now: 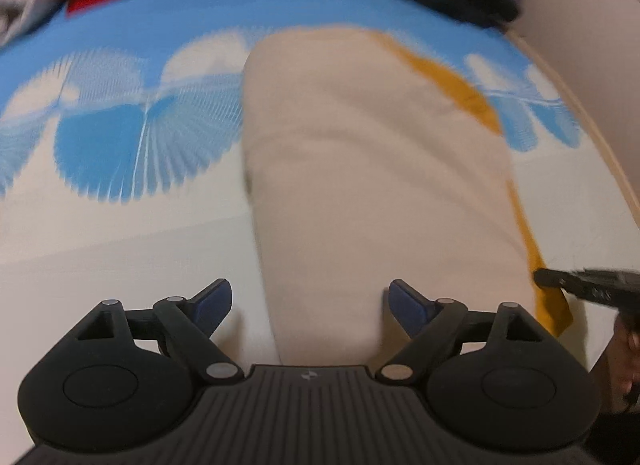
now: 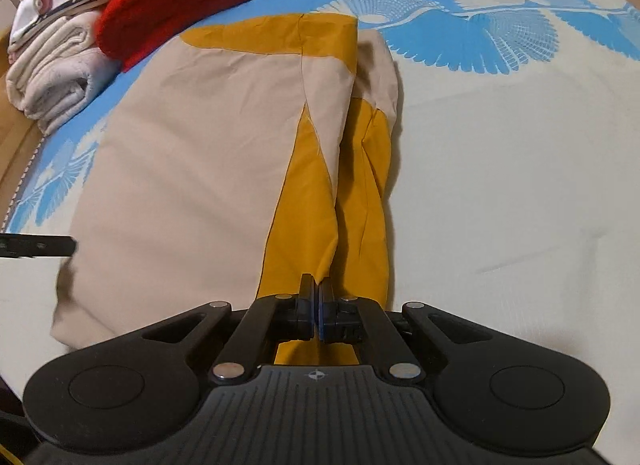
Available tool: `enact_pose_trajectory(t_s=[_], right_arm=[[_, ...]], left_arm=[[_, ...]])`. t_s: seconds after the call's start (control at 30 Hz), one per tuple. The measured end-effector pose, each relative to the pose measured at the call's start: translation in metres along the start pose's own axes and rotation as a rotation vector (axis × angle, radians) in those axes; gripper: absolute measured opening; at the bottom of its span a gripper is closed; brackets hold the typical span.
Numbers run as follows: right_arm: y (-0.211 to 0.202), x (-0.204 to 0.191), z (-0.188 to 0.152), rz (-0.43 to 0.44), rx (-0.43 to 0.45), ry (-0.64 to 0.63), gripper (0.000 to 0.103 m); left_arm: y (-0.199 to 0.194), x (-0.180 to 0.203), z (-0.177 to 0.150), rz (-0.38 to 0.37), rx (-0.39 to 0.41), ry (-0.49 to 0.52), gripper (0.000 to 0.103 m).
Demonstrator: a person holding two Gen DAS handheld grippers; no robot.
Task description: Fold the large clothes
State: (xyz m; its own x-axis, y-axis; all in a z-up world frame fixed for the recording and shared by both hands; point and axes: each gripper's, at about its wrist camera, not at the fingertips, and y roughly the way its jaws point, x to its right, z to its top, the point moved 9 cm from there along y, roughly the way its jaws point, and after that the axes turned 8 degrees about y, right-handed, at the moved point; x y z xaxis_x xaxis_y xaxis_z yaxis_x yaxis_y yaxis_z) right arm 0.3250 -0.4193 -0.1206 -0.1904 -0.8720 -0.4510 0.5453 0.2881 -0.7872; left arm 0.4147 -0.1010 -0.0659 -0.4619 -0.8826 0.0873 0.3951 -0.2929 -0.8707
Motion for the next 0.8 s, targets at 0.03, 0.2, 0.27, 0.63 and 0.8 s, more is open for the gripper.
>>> enact_pose_trajectory(t_s=[0.03, 0.2, 0.27, 0.63, 0.8], right_arm=[[-0.001, -0.003, 0.001, -0.005, 0.009, -0.004, 0.001], [-0.019, -0.01, 0.011, -0.093, 0.123, -0.05, 0.006], [-0.043, -0.014, 0.016, -0.155, 0.215, -0.063, 0.019], [-0.181, -0.066, -0.021, -0.153, 0.531, -0.106, 0.042], [-0.214, -0.082, -0.076, -0.155, 0.548, -0.131, 0.044]], left_arm=[[0.01, -0.003, -0.011, 0.017, -0.046, 0.015, 0.092], [-0.002, -0.002, -0.03, 0.105, -0.038, 0.063, 0.095], [-0.038, 0.007, -0.021, 0.193, 0.089, 0.105, 0.096], [-0.202, 0.08, -0.076, 0.204, 0.457, -0.004, 0.103], [-0.239, 0.113, -0.131, 0.239, 0.499, 0.024, 0.103]])
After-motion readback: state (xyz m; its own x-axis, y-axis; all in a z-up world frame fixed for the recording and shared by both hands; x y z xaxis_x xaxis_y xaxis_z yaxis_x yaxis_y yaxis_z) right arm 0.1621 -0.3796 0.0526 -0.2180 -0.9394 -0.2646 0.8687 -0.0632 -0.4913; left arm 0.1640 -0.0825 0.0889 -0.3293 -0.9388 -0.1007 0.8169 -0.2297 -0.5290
